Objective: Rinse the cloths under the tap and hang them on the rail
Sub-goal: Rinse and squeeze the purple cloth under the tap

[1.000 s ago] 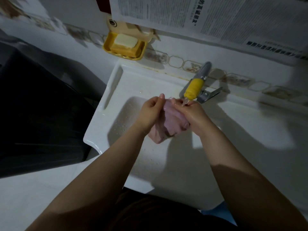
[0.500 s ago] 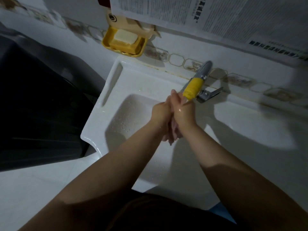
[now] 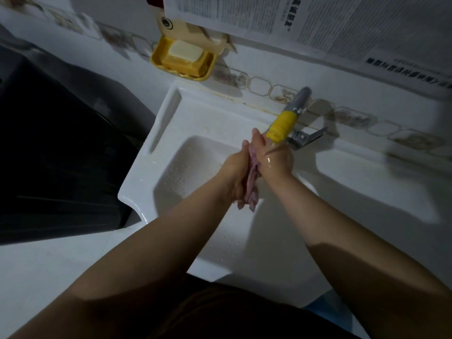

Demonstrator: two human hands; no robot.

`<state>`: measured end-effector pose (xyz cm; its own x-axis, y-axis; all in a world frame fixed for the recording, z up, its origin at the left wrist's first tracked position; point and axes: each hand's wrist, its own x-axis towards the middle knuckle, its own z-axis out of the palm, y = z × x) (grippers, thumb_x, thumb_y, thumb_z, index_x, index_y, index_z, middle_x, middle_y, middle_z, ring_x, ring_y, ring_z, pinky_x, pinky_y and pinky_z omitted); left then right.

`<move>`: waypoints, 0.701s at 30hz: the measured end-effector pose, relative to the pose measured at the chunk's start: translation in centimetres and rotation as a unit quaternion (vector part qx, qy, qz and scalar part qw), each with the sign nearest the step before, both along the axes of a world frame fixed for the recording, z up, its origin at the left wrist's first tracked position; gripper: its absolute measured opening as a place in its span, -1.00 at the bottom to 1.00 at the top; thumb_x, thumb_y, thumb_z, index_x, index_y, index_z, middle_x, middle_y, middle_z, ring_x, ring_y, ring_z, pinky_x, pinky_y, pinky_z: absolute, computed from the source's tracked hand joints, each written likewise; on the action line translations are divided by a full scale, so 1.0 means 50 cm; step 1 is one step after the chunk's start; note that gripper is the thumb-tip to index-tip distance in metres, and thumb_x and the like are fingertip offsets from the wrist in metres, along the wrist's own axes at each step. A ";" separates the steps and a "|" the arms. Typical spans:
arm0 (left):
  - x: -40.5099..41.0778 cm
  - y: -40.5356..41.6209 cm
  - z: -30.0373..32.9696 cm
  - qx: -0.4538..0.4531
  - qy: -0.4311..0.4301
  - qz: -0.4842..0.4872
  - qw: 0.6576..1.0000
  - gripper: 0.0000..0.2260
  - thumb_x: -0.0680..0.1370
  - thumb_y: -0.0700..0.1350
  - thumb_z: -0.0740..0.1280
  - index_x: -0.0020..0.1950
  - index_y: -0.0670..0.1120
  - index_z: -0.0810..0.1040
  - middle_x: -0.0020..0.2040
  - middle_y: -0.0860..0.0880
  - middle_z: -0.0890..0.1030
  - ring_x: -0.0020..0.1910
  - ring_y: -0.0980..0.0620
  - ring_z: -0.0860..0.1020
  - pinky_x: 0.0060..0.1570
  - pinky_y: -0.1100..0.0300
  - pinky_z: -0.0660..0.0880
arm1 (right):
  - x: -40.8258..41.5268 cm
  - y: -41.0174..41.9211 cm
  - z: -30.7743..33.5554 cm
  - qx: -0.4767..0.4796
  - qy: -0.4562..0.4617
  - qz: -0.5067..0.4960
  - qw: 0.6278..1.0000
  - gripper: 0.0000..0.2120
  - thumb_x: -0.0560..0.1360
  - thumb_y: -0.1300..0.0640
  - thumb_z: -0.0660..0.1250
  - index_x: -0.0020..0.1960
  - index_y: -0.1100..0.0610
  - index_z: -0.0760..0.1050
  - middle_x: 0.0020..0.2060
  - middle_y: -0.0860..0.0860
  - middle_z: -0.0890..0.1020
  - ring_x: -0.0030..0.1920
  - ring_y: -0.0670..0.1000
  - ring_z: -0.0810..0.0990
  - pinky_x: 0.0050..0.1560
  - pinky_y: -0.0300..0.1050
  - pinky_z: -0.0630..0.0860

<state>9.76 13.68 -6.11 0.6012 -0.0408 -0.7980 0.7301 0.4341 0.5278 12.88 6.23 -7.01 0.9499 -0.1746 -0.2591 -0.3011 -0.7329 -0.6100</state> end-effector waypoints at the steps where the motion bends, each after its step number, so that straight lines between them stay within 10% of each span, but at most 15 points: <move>1: -0.004 0.010 0.002 -0.003 -0.013 -0.038 0.999 -0.49 0.61 0.21 0.12 0.05 -0.21 0.59 -0.13 -0.16 0.67 -0.20 0.02 0.65 -0.12 0.19 0.58 | 0.009 -0.018 -0.004 0.016 0.031 0.008 0.999 -0.59 0.55 -0.21 0.16 -0.22 0.10 0.48 -0.18 0.18 0.60 -0.10 0.15 0.60 -0.10 -0.11 0.44; 7: -0.011 0.106 -0.006 0.008 -0.103 -0.038 0.994 -0.93 0.62 -0.17 0.23 -0.02 -0.14 0.48 -0.16 -0.15 0.60 -0.24 -0.01 0.60 -0.24 0.15 0.59 | -0.002 -0.100 0.005 0.156 0.217 0.100 0.958 -0.74 0.53 -0.02 0.32 -0.18 0.16 0.57 -0.37 0.07 0.63 -0.39 0.06 0.59 -0.49 -0.19 0.50; 10: -0.015 0.130 -0.030 0.013 -0.121 -0.025 0.992 -0.88 0.64 -0.17 0.18 0.04 -0.18 0.47 -0.13 -0.17 0.61 -0.16 -0.06 0.60 -0.08 0.06 0.56 | -0.019 -0.139 0.005 0.227 0.281 0.159 0.919 -0.75 0.48 0.09 0.40 -0.01 0.28 0.61 -0.28 0.10 0.61 -0.33 -0.03 0.53 -0.25 -0.21 0.45; 15: -0.031 0.124 -0.056 0.169 -0.100 -0.073 0.978 -0.85 0.63 -0.10 0.22 -0.03 -0.12 0.53 -0.16 -0.10 0.57 -0.18 -0.02 0.51 -0.22 0.15 0.46 | -0.023 -0.115 0.013 0.360 0.155 -0.003 0.920 -0.84 0.49 0.17 0.36 -0.28 0.11 0.56 -0.36 0.03 0.64 -0.31 0.01 0.60 -0.15 -0.07 0.51; 21: -0.007 0.048 -0.024 0.126 -0.035 0.040 0.991 -0.71 0.64 0.06 0.16 -0.16 -0.08 0.48 -0.29 -0.08 0.53 -0.32 -0.01 0.56 -0.31 0.20 0.53 | -0.085 0.024 0.031 0.151 -0.053 0.105 0.982 -0.50 0.54 -0.03 0.31 -0.49 0.08 0.22 -0.62 -0.03 0.37 -0.49 -0.04 0.39 -0.39 -0.12 0.34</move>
<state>9.40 16.10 -7.33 0.6489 0.2034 -0.7332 0.6568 0.3367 0.6747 8.62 7.42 -5.46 0.9810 0.0977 -0.1674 -0.0863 -0.5532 -0.8286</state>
